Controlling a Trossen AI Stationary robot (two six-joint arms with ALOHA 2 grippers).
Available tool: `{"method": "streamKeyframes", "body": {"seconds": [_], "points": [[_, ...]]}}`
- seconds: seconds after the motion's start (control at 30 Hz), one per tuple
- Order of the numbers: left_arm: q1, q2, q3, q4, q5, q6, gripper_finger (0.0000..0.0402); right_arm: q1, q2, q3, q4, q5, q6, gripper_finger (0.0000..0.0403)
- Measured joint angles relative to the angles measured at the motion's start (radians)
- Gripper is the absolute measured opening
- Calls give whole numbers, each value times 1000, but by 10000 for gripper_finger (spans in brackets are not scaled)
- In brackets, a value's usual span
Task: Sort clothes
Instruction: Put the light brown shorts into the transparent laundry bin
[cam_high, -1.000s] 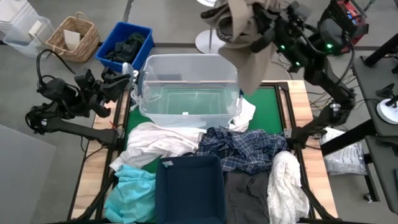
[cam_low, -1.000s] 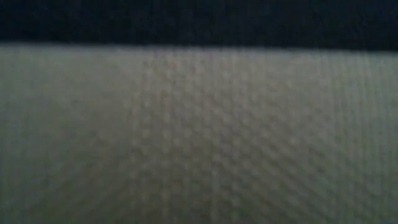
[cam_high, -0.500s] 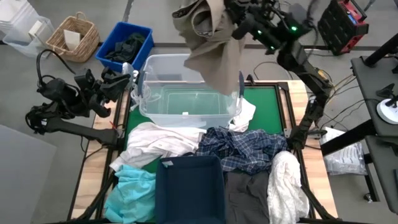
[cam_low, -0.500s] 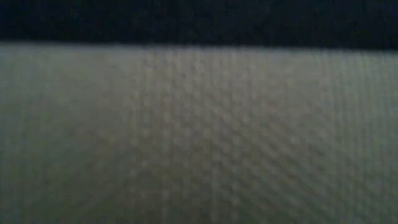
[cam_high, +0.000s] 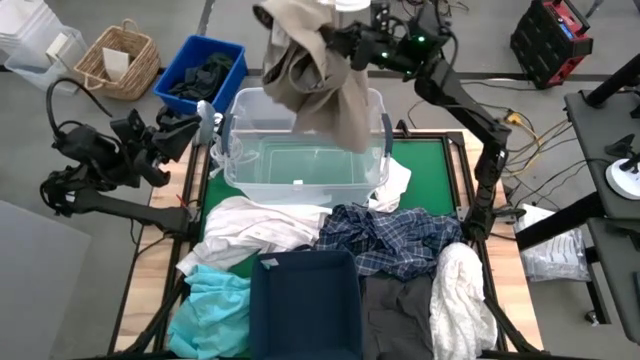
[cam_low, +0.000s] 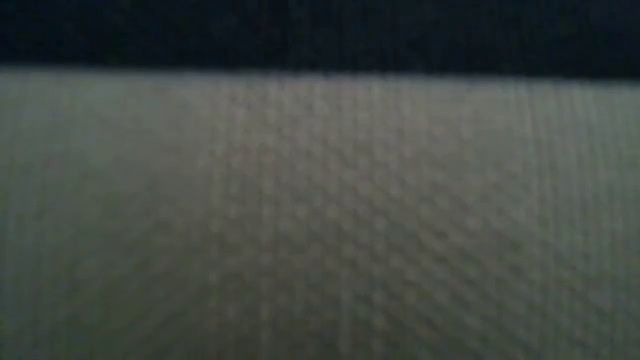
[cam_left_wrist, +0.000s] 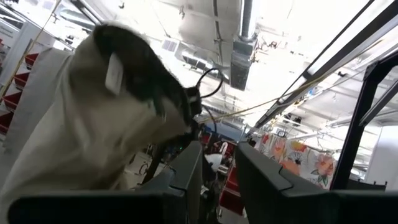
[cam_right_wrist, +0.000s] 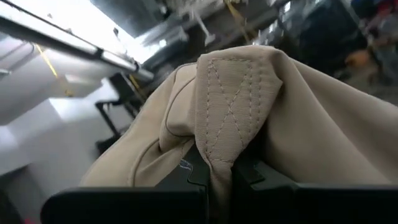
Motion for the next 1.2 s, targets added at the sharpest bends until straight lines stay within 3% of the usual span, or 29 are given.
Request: {"method": "streamKeyframes", "body": {"seconds": [0.27, 0.77, 1.03, 1.2], "points": [[0, -7, 0, 25, 0, 23, 78, 1, 29, 0, -156, -119, -21, 12], [0, -6, 0, 33, -1, 49, 78, 6, 19, 0, -550, -111, -270, 12], [0, -6, 0, 33, -2, 49, 78, 23, 16, 0, -772, 12, -465, 12], [0, -5, 0, 32, -3, 49, 78, 47, 15, 0, -929, 171, -606, 12]]}}
